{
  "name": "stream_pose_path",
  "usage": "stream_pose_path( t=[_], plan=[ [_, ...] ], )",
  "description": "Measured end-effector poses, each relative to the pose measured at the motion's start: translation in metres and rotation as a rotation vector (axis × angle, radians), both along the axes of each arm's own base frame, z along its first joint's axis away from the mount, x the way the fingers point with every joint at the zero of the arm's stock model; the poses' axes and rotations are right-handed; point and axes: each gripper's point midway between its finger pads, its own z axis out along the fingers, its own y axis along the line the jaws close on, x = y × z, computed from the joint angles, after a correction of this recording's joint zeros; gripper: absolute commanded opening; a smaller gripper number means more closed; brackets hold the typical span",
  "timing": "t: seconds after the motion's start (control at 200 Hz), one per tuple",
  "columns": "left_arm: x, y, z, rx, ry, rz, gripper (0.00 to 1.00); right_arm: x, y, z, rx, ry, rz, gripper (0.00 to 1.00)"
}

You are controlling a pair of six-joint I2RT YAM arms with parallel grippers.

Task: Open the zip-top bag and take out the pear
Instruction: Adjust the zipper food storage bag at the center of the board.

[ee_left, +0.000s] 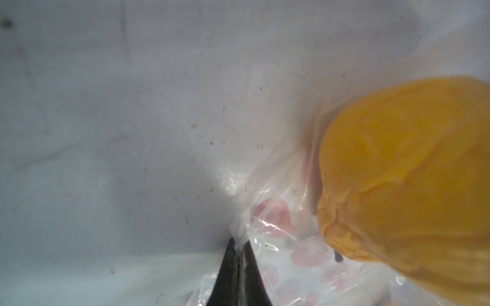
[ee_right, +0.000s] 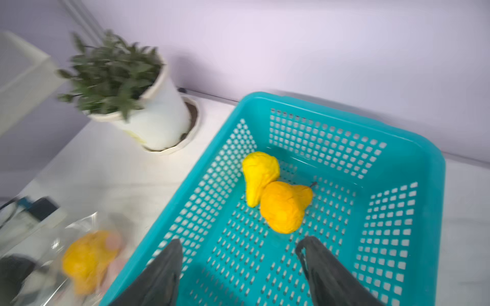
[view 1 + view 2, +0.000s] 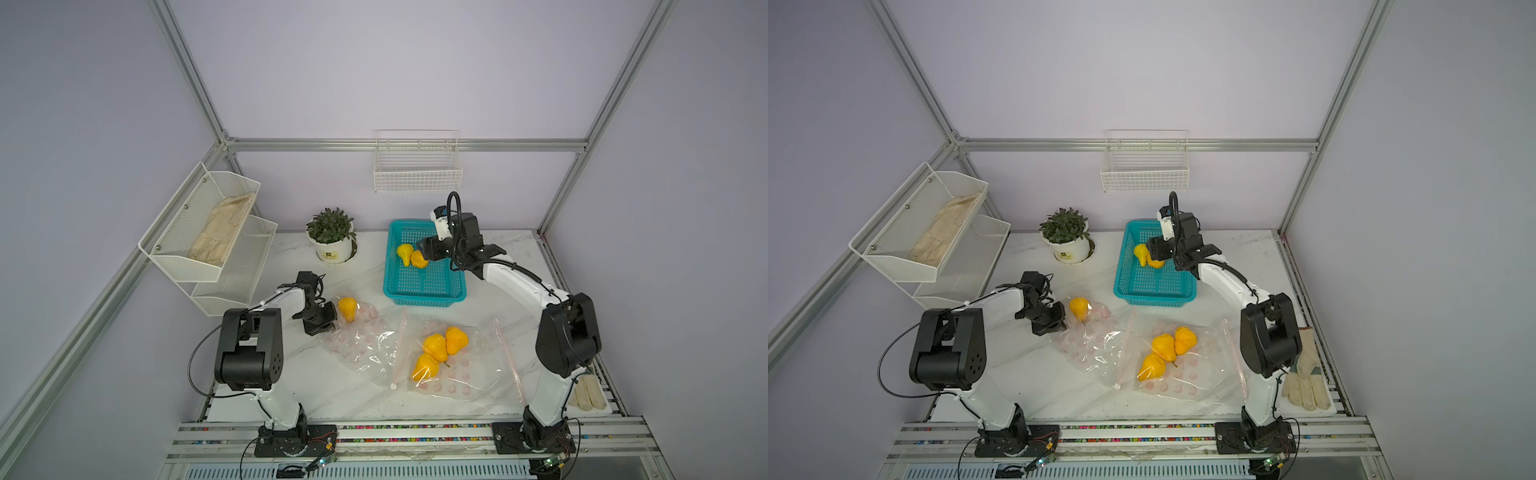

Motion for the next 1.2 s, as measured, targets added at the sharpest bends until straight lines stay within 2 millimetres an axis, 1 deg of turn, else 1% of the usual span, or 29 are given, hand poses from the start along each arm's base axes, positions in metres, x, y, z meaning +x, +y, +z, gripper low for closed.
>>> stream_pose_path(
  t=[0.045,0.085,0.14,0.195,0.38,0.46,0.515,0.59,0.715,0.89,1.07,1.13,1.2],
  plan=[
    [0.0,0.0,0.0,0.0,0.0,0.0,0.0,-0.02,0.004,0.002,0.014,0.004,0.061,0.63],
    [0.0,0.0,0.0,0.0,0.0,0.0,0.0,-0.039,0.009,-0.003,0.02,0.016,0.117,0.58],
    [0.0,0.0,0.0,0.0,0.0,0.0,0.0,-0.067,0.015,-0.016,0.022,0.049,0.196,0.48],
    [0.0,0.0,0.0,0.0,0.0,0.0,0.0,-0.094,0.021,-0.033,0.014,0.082,0.269,0.42],
    [0.0,0.0,0.0,0.0,0.0,-0.001,0.0,-0.185,0.044,-0.095,-0.046,0.177,0.506,0.41],
    [0.0,0.0,0.0,0.001,0.0,-0.001,0.0,-0.216,0.052,-0.115,-0.069,0.197,0.577,0.38],
    [0.0,0.0,0.0,0.001,0.0,-0.002,0.0,-0.231,0.056,-0.127,-0.079,0.208,0.612,0.37],
    [0.0,0.0,0.0,0.001,0.0,-0.002,0.0,-0.24,0.06,-0.139,-0.082,0.211,0.635,0.34],
    [0.0,0.0,0.0,0.001,0.0,-0.002,0.0,-0.242,0.072,-0.153,-0.078,0.196,0.649,0.31],
    [0.0,0.0,0.0,0.001,0.0,-0.003,0.0,-0.248,0.098,-0.174,-0.068,0.189,0.675,0.3],
    [0.0,-0.001,0.0,0.001,0.001,-0.006,0.0,-0.256,0.127,-0.178,-0.037,0.17,0.721,0.29],
    [0.0,-0.001,0.0,0.001,0.001,-0.007,0.0,-0.26,0.134,-0.174,-0.018,0.178,0.745,0.28],
    [-0.001,-0.002,0.0,0.001,0.001,-0.009,0.0,-0.258,0.14,-0.164,-0.002,0.172,0.756,0.31]
  ],
)
